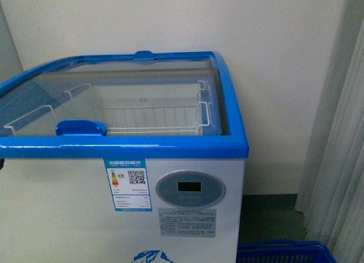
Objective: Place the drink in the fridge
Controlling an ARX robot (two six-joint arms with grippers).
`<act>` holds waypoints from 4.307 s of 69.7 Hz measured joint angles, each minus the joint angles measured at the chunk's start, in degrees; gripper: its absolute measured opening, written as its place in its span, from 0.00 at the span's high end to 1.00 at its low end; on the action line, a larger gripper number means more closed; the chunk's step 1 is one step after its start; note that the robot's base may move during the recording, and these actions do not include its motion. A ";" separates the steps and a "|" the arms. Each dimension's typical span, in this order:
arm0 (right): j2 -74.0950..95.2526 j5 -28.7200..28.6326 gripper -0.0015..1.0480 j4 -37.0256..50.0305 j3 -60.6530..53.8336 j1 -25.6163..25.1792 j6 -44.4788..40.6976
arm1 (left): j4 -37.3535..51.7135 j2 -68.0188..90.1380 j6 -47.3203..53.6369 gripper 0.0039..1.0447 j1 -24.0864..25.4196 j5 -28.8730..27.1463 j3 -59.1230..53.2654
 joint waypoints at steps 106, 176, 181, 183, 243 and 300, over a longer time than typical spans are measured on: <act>0.00 0.00 0.62 0.00 0.00 0.00 0.00 | -7.87 37.07 4.96 0.08 0.42 5.90 42.45; 0.00 0.00 0.62 0.00 0.00 0.00 0.00 | -28.65 59.56 2.29 0.08 -2.84 2.29 86.05; 0.00 0.00 0.62 0.00 0.00 0.00 0.00 | -30.03 61.16 1.90 0.08 -3.10 2.05 89.15; 0.00 0.00 0.62 0.00 0.00 0.00 0.00 | -30.75 61.88 1.81 0.08 -3.23 1.73 90.62; 0.00 0.00 0.62 0.00 0.00 0.00 0.00 | -14.43 46.31 -4.83 0.08 -3.78 0.72 70.93; 0.00 0.00 0.62 0.00 0.00 0.00 0.00 | 5.25 -0.85 -18.19 0.08 -0.94 -15.12 21.59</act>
